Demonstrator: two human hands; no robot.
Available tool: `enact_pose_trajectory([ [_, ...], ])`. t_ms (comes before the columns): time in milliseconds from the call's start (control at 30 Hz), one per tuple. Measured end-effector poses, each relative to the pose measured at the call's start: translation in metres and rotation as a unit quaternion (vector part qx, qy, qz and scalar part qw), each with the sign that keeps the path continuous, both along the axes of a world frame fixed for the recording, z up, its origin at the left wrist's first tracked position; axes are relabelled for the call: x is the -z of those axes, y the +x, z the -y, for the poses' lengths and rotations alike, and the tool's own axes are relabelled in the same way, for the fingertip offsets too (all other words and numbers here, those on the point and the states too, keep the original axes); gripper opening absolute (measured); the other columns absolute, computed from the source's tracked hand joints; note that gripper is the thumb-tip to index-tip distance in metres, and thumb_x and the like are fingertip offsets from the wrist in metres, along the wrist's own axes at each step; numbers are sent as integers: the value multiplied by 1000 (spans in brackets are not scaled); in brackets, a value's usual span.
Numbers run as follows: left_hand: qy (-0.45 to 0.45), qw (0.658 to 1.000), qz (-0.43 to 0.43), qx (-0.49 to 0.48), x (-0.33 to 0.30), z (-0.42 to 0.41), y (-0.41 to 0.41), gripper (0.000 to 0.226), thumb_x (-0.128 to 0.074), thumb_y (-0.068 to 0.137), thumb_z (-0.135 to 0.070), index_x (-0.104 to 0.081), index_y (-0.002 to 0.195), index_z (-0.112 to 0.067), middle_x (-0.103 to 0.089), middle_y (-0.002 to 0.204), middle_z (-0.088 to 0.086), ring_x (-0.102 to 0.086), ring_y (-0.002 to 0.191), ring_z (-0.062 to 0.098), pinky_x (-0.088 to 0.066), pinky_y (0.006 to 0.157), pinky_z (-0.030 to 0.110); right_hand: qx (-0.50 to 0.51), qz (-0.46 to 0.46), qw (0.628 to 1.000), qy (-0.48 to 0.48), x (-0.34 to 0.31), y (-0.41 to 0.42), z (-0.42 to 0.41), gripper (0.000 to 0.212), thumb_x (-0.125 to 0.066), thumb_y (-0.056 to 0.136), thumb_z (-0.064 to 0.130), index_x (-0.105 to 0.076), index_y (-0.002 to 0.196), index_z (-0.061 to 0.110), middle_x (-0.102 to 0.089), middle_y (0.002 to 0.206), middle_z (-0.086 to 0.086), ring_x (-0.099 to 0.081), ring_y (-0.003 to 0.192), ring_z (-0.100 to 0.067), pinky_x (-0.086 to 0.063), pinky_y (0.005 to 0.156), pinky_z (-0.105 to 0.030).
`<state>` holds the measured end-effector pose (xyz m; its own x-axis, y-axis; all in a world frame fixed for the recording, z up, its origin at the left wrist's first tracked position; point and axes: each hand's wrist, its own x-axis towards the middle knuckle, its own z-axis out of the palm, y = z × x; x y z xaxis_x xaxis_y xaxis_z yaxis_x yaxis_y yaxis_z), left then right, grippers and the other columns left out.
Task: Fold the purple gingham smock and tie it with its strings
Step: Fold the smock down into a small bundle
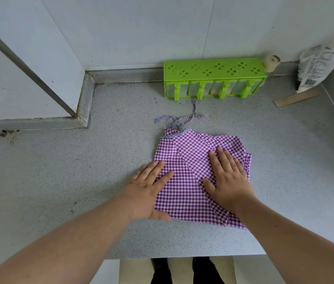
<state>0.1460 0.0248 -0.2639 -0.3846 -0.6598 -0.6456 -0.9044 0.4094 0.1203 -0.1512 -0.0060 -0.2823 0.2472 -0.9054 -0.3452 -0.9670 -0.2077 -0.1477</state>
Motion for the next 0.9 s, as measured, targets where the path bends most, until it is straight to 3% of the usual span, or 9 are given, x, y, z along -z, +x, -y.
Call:
enact_pose_trajectory([
  [100,-24,999,15,25,-4,-2,0,126,-38,78,-95,38,155,-31,53,158,3,42,150,25,14,127,50,-10,-31,999,12,-5,1,3,88,-6,95,75,28,159,25,30,168,-4,28,154,-20,15,127,-44],
  [167,-46,999,5,29,-10,-4,0,118,-41,84,-87,26,161,-29,29,170,3,25,158,28,3,130,51,-15,-45,999,-2,-17,5,0,85,-14,100,70,22,162,23,26,169,-6,24,156,-24,15,126,-46],
  [233,-56,998,-5,28,-17,-6,-2,111,-45,88,-79,16,164,-27,9,172,4,13,160,28,-5,129,52,-43,-27,998,-25,-35,10,-10,77,-25,103,61,1,166,25,2,173,-5,1,160,-29,2,129,-49],
  [333,-48,998,3,27,-21,-4,-6,109,-55,89,-66,13,165,-25,4,172,2,11,161,28,-10,130,51,-122,-24,992,-2,-53,11,-30,63,-27,100,66,-32,154,34,-38,156,4,-39,142,-23,-28,123,-46],
  [533,-24,1000,-4,8,-25,-4,-2,103,-64,97,-46,9,167,-24,11,174,-4,9,161,25,-10,131,45,-107,-43,988,101,-63,2,-58,105,-40,76,93,-15,159,32,-22,165,7,-26,151,-20,-25,125,-45],
  [633,-31,999,-12,8,-32,-3,0,90,-62,100,-28,-2,168,-23,5,176,-3,2,162,25,-15,131,43,-115,-43,987,101,-66,2,-62,90,-52,88,71,-18,160,29,-17,168,6,-25,152,-20,-31,123,-43],
  [733,-32,997,-54,-34,-42,1,2,70,-56,104,-25,-24,166,-29,-9,175,-9,-9,161,20,-16,130,40,-71,11,992,104,-67,1,-58,61,-52,94,50,-43,152,33,-31,159,13,-43,139,-15,-47,111,-37],
  [800,-8,991,-82,-103,-50,8,4,50,-53,106,-31,-47,155,-36,-37,165,-13,-38,151,21,-33,123,42,-41,46,994,93,-71,-2,-51,40,-52,97,44,-63,133,31,-49,137,12,-58,113,-10,-52,90,-22],
  [900,37,967,-135,-212,-57,17,4,25,-47,107,-44,-66,114,-30,-70,110,-5,-68,100,18,-56,89,36,-4,79,991,104,-83,-9,-37,23,-52,100,36,-65,117,26,-62,106,9,-61,89,-8,-39,65,-11],
])
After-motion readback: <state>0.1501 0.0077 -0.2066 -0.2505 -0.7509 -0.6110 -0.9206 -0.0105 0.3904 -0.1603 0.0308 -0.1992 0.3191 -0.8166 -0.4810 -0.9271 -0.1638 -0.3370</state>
